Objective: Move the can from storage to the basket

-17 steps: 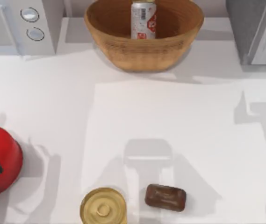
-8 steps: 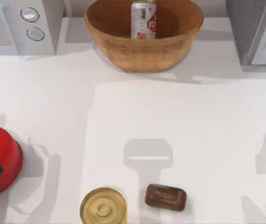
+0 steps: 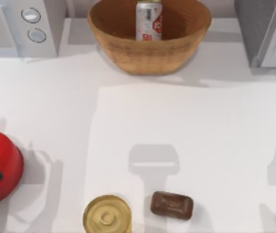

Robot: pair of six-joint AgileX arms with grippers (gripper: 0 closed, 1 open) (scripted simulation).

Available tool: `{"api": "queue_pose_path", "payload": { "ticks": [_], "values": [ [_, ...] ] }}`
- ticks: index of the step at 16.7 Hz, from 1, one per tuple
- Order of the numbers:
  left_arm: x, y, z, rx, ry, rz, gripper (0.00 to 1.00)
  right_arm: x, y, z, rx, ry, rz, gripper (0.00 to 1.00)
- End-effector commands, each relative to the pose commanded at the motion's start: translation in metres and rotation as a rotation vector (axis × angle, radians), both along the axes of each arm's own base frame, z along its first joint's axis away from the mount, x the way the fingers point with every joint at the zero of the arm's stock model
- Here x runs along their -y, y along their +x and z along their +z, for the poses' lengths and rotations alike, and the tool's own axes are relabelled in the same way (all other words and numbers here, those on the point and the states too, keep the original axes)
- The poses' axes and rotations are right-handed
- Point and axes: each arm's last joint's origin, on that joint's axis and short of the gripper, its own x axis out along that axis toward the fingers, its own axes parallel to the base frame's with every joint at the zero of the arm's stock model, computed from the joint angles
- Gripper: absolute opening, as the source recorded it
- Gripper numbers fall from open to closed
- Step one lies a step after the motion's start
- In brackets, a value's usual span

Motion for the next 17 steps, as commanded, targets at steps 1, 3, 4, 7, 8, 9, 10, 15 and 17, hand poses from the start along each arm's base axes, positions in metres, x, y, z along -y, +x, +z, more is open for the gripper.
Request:
{"api": "queue_pose_path", "payload": {
  "ticks": [1, 3, 4, 7, 8, 9, 10, 15, 17],
  "values": [
    [0.000, 0.000, 0.000, 0.000, 0.000, 0.000, 1.00, 0.000, 0.000, 0.000, -0.001, 0.000, 0.000, 1.00],
    [0.000, 0.000, 0.000, 0.000, 0.000, 0.000, 1.00, 0.002, 0.002, 0.000, -0.021, -0.002, -0.001, 1.00],
    [0.000, 0.000, 0.000, 0.000, 0.000, 0.000, 1.00, 0.004, 0.003, 0.001, -0.030, -0.003, 0.000, 1.00],
    [0.000, 0.000, 0.000, 0.000, 0.000, 0.000, 1.00, 0.015, 0.012, 0.013, -0.031, -0.011, 0.015, 1.00],
    [0.000, 0.000, 0.000, 0.000, 0.000, 0.000, 1.00, 0.020, 0.016, 0.021, -0.018, -0.017, 0.022, 1.00],
    [0.000, 0.000, 0.000, 0.000, 0.000, 0.000, 1.00, 0.026, 0.021, 0.031, 0.003, -0.027, 0.030, 1.00],
    [0.000, 0.000, 0.000, 0.000, 0.000, 0.000, 1.00, 0.034, 0.027, 0.042, 0.031, -0.042, 0.036, 1.00],
    [0.000, 0.000, 0.000, 0.000, 0.000, 0.000, 1.00, 0.091, 0.057, 0.095, 0.225, -0.206, 0.029, 1.00],
    [0.000, 0.000, 0.000, 0.000, 0.000, 0.000, 1.00, 0.118, 0.065, 0.099, 0.245, -0.253, 0.016, 1.00]
  ]
}}
